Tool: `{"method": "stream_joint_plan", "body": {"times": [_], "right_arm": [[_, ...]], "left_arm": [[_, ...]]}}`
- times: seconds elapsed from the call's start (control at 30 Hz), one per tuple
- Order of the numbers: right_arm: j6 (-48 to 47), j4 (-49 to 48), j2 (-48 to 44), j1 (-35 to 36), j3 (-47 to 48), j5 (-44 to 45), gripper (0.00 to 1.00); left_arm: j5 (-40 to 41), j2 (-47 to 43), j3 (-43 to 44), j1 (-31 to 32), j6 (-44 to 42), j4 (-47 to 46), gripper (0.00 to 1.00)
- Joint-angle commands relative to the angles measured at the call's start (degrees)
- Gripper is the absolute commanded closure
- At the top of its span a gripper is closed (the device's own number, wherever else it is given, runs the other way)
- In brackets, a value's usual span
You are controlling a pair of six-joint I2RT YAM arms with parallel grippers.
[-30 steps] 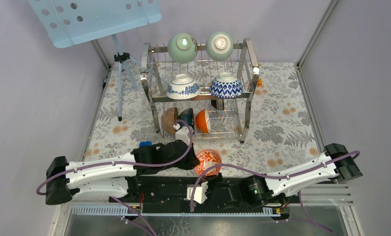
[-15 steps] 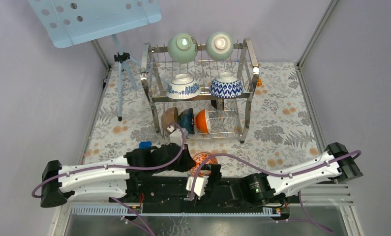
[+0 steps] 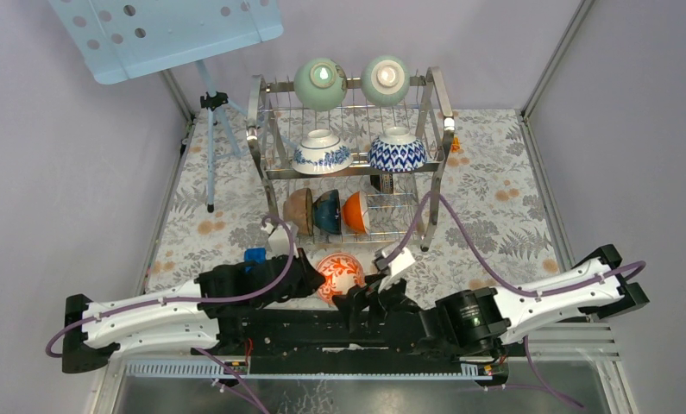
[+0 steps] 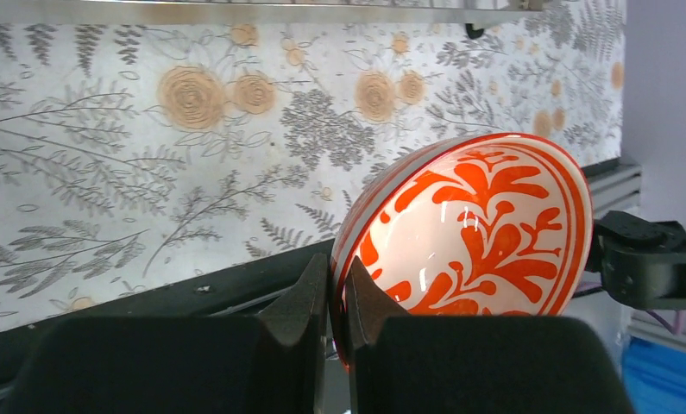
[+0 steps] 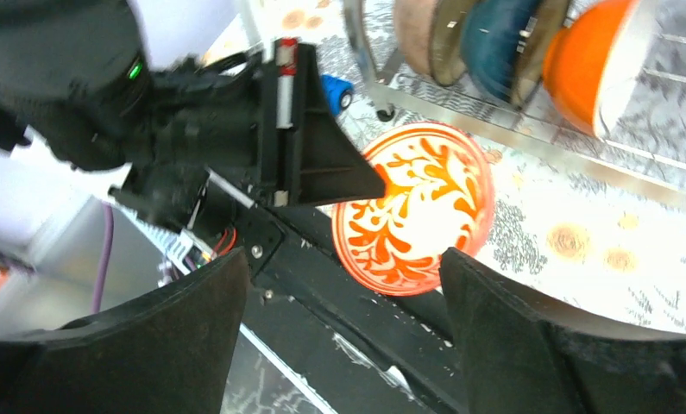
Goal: Unload the bowls from the dish rack
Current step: Place the bowl at the center of the board.
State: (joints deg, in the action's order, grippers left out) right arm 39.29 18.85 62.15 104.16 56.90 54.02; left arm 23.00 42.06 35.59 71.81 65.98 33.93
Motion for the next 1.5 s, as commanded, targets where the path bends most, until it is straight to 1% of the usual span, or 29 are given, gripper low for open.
{"method": "stream_joint_plan", "body": {"times": [0.0,0.03,0.07,0.1,0.2,0.27,0.33,0.47,0.53,0.63,0.73,0.93,1.27,1.47], "right_arm": [[26.7,16.8,-0.9,-1.2,2.6,11.0,0.20],[30.9,19.8,-1.2,-2.7,2.3,10.2,0.24],[33.7,21.7,-1.7,-5.1,1.7,8.0,0.27],[34.4,21.7,-2.3,-7.8,0.5,5.3,0.28],[32.2,15.3,-4.1,-14.3,-4.4,-2.2,0.29],[31.1,12.0,-3.8,-16.2,-5.8,-4.5,0.29],[30.2,11.3,-2.0,-17.3,-5.6,-5.5,0.30],[28.7,7.4,-0.2,-18.7,-6.9,-6.7,0.38],[28.3,4.9,-0.3,-19.3,-8.1,-7.3,0.39],[26.1,3.0,1.3,-19.9,-8.1,-8.2,0.38],[25.2,4.6,4.8,-19.9,-6.1,-8.4,0.39],[24.9,2.1,6.8,-21.5,-6.9,-10.3,0.49],[23.1,1.2,12.1,-22.2,-5.2,-13.5,0.57],[22.8,4.1,14.3,-22.3,-3.8,-13.9,0.71]], "left_arm": [[4.0,-0.6,1.5,0.2,4.1,1.4,1.00],[4.1,-0.3,1.6,0.2,4.2,1.9,1.00],[4.1,0.0,1.9,0.2,4.3,2.3,1.00],[4.2,0.4,2.2,0.2,4.2,2.7,1.00],[4.6,1.7,3.4,0.2,3.6,4.2,1.00],[5.0,2.4,4.3,0.3,3.3,5.2,1.00],[5.5,3.0,4.8,0.3,2.9,5.7,1.00],[5.7,3.6,5.3,0.3,2.7,5.6,1.00],[5.6,4.2,5.7,0.4,2.4,5.6,1.00],[5.7,5.0,6.0,0.5,2.3,5.6,1.00],[5.4,5.7,6.2,0.5,2.0,5.6,1.00],[5.6,5.7,6.3,0.6,1.8,5.6,1.00],[5.2,5.3,6.1,0.6,2.2,5.6,1.00],[5.0,4.4,5.6,0.6,2.4,5.7,1.00]]}}
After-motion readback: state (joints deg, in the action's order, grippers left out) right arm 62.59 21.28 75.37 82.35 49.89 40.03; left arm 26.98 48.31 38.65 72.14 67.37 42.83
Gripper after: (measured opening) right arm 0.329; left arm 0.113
